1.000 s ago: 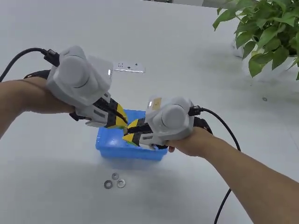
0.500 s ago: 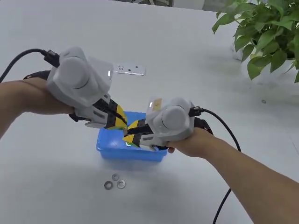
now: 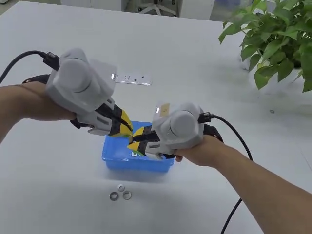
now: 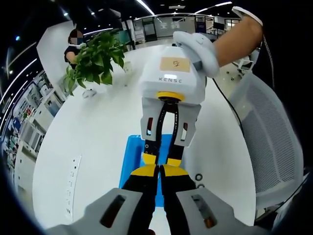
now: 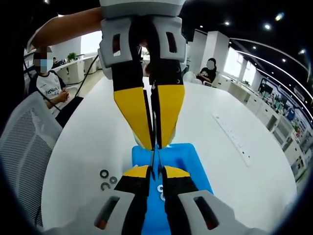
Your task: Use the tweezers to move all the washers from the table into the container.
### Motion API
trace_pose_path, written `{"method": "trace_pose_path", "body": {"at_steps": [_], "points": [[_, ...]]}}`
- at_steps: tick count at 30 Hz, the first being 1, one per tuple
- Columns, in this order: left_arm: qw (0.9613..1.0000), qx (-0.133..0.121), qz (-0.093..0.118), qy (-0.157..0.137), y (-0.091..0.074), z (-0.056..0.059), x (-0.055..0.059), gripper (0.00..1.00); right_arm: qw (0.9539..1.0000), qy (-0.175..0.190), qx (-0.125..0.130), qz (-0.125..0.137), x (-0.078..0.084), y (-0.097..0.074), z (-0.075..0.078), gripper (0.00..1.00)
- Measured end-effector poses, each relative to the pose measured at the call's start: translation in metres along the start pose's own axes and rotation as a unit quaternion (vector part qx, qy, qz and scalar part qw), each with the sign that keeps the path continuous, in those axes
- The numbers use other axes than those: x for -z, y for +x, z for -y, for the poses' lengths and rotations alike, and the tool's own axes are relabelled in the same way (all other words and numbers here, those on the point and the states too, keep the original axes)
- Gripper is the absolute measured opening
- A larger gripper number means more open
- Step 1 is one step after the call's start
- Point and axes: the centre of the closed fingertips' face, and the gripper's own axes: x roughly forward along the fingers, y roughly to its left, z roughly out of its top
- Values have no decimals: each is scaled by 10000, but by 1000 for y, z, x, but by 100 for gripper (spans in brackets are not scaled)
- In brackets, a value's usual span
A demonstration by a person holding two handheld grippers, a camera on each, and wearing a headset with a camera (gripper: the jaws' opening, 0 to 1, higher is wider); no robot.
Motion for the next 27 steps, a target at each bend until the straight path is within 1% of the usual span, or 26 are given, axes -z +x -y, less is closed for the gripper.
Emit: {"method": "trace_pose_path", "body": {"at_steps": [5,11,19,27], "points": [[10000,-32,13,-8,-6,3,-5,6,10000,-38,34,42,-6,-5,-3,12],[10000,-47,39,-1,-10,9,-10,6,9999,-73,70,65,-10,-10,-8,12],[10000,-37,13,2,-12,19,-11,6,9999,-109,55,55,-12,-13,-18,12],[10000,-20,19,3,-12,31,-12,6,9999,-116,27,26,-11,-15,-29,12]]}}
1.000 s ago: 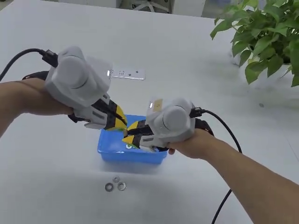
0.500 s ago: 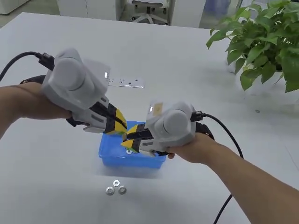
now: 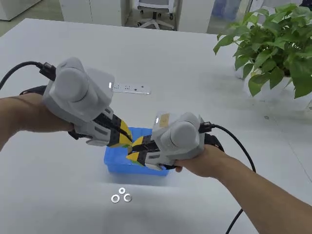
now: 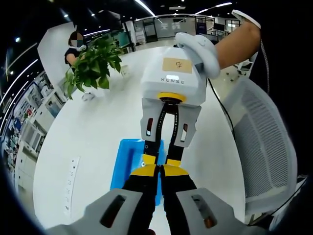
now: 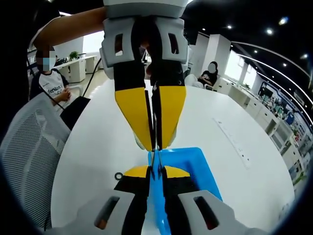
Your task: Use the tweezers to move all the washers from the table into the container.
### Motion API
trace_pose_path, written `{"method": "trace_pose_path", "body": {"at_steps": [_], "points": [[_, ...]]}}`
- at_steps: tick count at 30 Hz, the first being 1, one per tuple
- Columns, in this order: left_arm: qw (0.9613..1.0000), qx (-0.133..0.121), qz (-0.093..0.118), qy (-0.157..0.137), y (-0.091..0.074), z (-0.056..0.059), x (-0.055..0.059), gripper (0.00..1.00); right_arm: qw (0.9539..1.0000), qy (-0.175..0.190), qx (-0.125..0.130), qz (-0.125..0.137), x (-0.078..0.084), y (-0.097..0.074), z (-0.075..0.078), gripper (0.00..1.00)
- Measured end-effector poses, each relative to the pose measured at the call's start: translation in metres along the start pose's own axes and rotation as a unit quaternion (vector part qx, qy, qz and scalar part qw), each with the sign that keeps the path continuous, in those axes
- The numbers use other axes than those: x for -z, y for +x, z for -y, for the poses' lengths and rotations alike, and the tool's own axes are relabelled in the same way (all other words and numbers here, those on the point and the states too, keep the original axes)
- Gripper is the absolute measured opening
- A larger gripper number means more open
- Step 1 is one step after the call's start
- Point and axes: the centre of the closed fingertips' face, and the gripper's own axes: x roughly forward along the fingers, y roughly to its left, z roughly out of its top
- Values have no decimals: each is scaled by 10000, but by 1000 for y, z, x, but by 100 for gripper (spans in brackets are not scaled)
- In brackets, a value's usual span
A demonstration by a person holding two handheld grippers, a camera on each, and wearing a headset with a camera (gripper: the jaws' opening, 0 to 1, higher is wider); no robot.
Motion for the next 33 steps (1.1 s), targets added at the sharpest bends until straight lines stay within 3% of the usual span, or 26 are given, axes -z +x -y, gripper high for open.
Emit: {"method": "trace_pose_path", "body": {"at_steps": [16,33], "points": [[9999,121,-40,-89,9,25,9,6,9999,71,-132,-60,12,4,-27,12],[9996,245,-84,-140,23,42,23,6,9996,102,-231,-156,29,13,-47,12]]}}
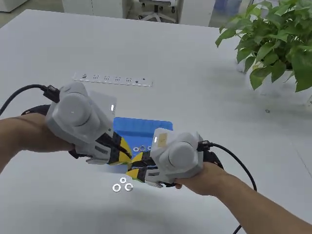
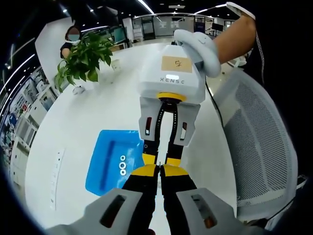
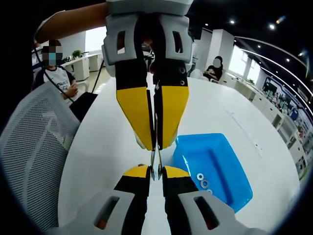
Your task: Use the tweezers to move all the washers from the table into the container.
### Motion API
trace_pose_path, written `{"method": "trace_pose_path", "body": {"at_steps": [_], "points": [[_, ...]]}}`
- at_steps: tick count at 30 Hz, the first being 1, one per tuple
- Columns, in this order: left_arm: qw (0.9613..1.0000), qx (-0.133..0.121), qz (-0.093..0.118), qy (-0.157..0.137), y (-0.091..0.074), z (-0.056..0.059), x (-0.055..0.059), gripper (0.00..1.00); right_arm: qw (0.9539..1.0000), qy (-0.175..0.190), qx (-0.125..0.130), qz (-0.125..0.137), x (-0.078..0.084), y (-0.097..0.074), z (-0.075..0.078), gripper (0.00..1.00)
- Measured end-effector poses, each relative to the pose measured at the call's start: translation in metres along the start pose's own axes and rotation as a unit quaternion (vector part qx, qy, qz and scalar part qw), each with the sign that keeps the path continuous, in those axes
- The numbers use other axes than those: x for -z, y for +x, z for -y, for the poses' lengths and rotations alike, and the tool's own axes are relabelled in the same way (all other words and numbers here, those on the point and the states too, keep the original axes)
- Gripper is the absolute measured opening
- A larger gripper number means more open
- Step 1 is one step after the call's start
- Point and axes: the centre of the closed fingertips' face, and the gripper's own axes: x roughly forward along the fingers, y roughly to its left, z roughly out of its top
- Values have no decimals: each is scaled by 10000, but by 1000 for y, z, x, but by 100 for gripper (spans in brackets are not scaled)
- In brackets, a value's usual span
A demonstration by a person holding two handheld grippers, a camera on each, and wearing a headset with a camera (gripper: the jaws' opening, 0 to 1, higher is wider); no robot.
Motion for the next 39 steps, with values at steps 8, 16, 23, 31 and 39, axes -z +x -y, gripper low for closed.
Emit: {"method": "trace_pose_path", "body": {"at_steps": [8,16,23,31,39], "points": [[10000,67,-14,-67,4,10,6,6,10000,14,-77,-28,6,5,-10,12],[9998,134,-32,-128,8,16,10,6,9999,67,-142,-44,11,8,-16,12],[9996,205,-70,-154,13,21,14,6,9997,109,-191,-76,16,10,-22,12],[9995,224,-67,-196,14,23,16,6,9996,152,-219,-66,18,12,-25,12],[9994,213,-32,-253,15,22,16,6,9994,215,-249,-105,19,13,-25,12]]}}
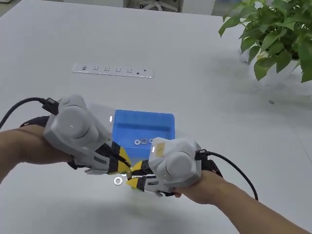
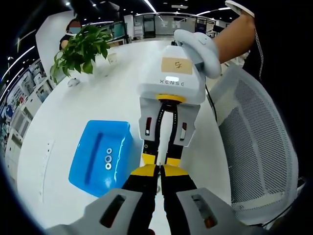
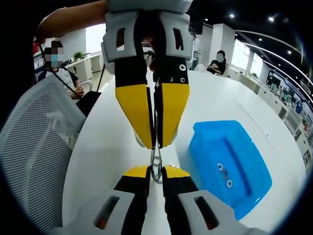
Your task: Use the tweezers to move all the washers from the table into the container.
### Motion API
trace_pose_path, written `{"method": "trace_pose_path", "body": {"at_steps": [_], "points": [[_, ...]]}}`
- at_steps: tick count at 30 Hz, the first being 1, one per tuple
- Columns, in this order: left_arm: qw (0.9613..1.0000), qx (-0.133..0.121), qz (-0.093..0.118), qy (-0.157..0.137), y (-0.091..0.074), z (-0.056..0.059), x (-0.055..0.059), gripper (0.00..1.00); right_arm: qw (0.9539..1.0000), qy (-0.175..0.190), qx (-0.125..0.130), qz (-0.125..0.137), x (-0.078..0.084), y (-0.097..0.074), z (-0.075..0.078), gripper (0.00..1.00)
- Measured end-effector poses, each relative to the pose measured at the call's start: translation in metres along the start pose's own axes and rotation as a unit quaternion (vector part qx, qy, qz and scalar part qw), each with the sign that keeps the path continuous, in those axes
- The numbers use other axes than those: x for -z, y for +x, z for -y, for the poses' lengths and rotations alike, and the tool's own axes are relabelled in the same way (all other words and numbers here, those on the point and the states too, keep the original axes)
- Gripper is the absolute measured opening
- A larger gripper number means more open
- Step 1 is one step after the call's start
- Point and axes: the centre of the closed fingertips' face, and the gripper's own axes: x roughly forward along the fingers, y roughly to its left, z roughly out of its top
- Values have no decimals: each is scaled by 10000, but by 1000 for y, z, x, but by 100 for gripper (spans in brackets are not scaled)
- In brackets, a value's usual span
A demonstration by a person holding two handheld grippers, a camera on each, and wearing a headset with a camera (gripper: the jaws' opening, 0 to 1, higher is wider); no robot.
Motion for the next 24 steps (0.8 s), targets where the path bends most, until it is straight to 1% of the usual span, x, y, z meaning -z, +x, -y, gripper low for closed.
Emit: {"method": "trace_pose_path", "body": {"at_steps": [5,13,24], "points": [[10000,-8,14,-25,0,-1,-1,6,10000,-23,-6,-26,0,0,0,11],[10000,-5,25,-50,0,-1,-1,6,9999,107,-18,-33,0,0,1,10],[10000,6,-21,-4,0,-2,0,6,10000,71,-11,-60,0,-1,0,10]]}}
